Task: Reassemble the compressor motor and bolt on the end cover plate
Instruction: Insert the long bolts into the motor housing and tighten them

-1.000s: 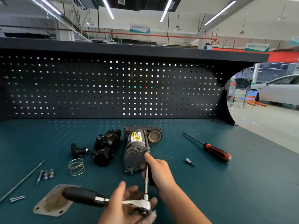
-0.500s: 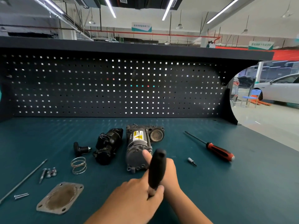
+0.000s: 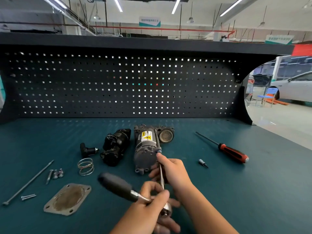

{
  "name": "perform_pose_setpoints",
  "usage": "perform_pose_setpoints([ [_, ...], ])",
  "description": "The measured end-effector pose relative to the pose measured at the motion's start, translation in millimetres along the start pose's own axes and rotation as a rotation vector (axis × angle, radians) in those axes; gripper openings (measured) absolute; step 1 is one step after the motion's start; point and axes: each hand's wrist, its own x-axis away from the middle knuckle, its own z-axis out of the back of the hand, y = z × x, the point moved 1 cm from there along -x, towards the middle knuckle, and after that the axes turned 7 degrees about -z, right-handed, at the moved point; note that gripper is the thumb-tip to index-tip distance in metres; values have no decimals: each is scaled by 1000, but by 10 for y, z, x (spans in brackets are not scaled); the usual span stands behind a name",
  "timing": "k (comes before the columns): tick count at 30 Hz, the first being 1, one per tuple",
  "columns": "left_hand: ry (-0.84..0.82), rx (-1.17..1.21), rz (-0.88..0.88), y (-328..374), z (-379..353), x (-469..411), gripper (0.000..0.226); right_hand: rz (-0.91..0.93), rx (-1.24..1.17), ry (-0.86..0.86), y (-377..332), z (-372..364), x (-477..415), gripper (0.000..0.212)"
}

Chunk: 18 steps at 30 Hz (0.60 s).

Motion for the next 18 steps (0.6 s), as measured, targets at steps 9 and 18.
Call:
perform_pose_setpoints([
  [9, 25, 30, 15, -8, 36, -39, 27, 25, 125, 48, 9, -15, 16, 48],
  [18, 7, -1094, -239, 167, 136, -144, 63, 212, 375, 236, 3, 49, -3, 54],
])
